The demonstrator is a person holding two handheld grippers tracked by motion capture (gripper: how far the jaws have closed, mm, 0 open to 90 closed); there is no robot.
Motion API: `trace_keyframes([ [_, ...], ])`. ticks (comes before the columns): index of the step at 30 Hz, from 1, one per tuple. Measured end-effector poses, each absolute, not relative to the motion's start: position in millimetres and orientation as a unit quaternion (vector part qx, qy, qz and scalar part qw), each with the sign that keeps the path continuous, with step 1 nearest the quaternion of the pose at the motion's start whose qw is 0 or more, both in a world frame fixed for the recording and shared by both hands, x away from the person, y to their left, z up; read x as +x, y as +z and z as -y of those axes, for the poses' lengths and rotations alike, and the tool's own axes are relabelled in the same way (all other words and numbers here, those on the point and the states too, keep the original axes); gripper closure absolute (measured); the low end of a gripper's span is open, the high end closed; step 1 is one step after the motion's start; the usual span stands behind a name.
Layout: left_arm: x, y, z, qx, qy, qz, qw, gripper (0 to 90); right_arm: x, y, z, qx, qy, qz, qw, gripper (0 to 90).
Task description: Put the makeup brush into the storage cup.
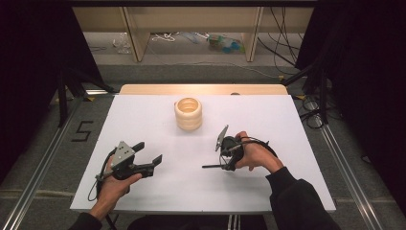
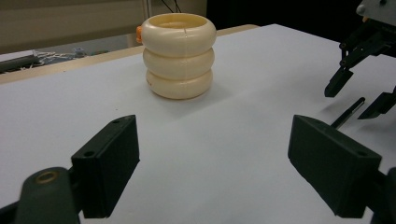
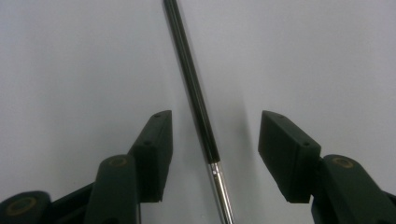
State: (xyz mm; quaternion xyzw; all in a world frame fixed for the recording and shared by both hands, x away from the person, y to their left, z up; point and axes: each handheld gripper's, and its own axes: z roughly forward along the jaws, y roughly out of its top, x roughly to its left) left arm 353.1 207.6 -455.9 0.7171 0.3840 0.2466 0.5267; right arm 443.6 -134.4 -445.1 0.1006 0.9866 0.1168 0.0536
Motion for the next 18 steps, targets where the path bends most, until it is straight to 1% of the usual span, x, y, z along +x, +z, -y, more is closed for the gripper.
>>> trace_keyframes([
  [2,352.6,-456.6,-207.6,0.719,0.246,-0.385,0.524,16.6,443.3,-445.9,132.6,0.103,0.115,-0.987,0.046,47.8],
  [6,352.6,-455.7,-207.8,0.713,0.246,-0.39,0.529,16.7,446.6,-446.1,132.0,0.089,0.105,-0.989,0.05,49.4],
  [7,352.9,-455.8,-208.2,0.717,0.248,-0.384,0.526,16.9,447.2,-446.5,131.2,0.095,0.102,-0.989,0.046,51.9],
  [10,352.4,-455.5,-208.2,0.717,0.249,-0.384,0.526,16.9,449.1,-447.6,131.0,0.1,0.097,-0.989,0.038,53.3],
  [18,352.6,-455.3,-208.2,0.713,0.25,-0.387,0.529,17.3,451.8,-450.1,129.8,0.095,0.091,-0.991,0.038,58.2],
])
